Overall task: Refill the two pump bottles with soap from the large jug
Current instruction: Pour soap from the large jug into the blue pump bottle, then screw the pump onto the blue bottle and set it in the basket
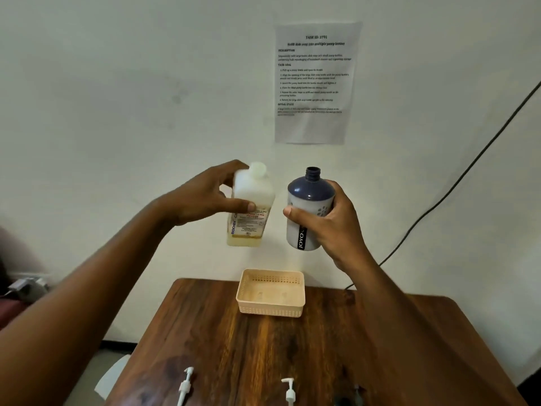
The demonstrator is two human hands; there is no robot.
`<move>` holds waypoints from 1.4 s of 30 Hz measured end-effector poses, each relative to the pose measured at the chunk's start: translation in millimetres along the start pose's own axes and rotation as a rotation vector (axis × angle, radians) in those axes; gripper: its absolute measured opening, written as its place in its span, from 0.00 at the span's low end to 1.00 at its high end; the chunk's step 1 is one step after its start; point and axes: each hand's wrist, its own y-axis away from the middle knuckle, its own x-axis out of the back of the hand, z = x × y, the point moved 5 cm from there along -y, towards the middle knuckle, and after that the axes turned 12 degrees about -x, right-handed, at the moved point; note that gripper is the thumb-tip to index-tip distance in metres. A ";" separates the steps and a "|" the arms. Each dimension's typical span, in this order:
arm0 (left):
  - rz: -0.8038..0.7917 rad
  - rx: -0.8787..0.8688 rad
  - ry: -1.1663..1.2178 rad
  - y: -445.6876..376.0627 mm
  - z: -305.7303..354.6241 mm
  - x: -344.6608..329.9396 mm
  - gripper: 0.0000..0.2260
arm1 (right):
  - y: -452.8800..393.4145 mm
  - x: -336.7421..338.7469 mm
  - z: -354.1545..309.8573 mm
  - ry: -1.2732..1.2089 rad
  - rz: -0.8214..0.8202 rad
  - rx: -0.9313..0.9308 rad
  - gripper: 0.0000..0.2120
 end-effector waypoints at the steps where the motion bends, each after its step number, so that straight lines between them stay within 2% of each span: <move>1: 0.012 0.017 0.012 8.4 -11.9 -5.3 0.26 | 1.3 -3.1 4.5 0.011 -0.001 -0.003 0.34; 8: 0.071 0.158 0.104 67.4 -80.9 -50.9 0.25 | 21.6 -28.2 49.5 0.049 -0.024 -0.039 0.36; 17: 0.016 0.371 0.088 152.0 -156.7 -113.3 0.31 | 75.7 -76.5 130.9 0.051 -0.132 -0.155 0.39; 25: 0.004 0.544 0.088 215.9 -203.1 -172.1 0.29 | 100.7 -109.9 187.4 0.089 -0.177 -0.235 0.42; 32: 0.028 0.684 0.135 259.7 -243.5 -220.3 0.31 | 112.5 -124.8 213.5 0.122 -0.169 -0.262 0.42; 42: 0.023 0.773 0.179 292.9 -275.1 -252.5 0.31 | 114.6 -129.0 226.9 0.120 -0.153 -0.273 0.42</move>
